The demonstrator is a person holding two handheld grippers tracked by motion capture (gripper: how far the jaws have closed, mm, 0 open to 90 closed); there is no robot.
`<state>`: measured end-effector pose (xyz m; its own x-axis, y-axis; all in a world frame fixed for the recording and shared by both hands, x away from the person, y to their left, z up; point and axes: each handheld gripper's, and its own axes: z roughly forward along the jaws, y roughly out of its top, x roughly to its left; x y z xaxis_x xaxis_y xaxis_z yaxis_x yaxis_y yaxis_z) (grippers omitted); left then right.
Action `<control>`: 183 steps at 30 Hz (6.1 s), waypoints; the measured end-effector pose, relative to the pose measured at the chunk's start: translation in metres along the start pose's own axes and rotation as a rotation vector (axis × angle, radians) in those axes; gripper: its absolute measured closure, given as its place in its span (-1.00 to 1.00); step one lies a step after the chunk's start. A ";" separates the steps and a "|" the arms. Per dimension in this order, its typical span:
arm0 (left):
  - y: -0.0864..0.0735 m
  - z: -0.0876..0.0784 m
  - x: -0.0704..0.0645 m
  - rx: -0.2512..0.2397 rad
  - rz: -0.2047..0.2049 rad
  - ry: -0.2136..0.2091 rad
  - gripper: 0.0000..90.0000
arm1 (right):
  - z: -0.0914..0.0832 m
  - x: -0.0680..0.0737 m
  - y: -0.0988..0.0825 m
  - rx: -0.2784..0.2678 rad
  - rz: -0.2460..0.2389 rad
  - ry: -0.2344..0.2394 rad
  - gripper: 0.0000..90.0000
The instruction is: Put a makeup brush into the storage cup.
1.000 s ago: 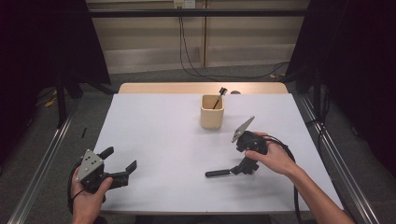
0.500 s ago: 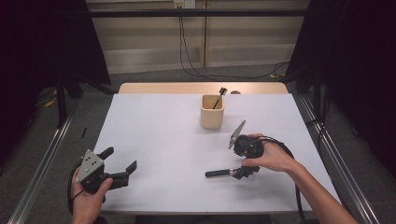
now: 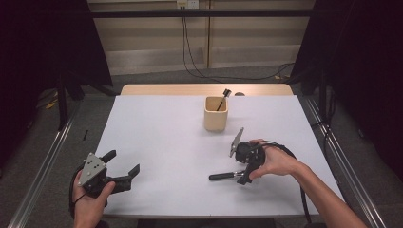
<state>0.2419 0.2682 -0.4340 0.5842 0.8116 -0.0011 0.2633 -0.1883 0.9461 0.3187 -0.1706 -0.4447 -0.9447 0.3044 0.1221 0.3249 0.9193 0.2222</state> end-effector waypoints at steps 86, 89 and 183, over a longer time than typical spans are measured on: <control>-0.001 0.000 0.000 0.002 -0.018 0.010 -0.92 | -0.024 0.003 -0.031 -0.491 0.217 -0.171 0.59; -0.001 0.000 0.001 0.000 -0.021 0.008 -0.92 | -0.024 0.003 -0.037 -0.549 0.256 -0.190 0.59; 0.078 0.093 -0.069 -0.012 0.104 -0.431 -0.94 | -0.037 0.018 0.026 -0.444 -0.007 -0.014 0.59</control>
<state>0.2933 0.1456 -0.3898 0.8744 0.4836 -0.0383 0.1791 -0.2483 0.9520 0.3122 -0.1505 -0.4008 -0.9464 0.3049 0.1063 0.3032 0.7258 0.6175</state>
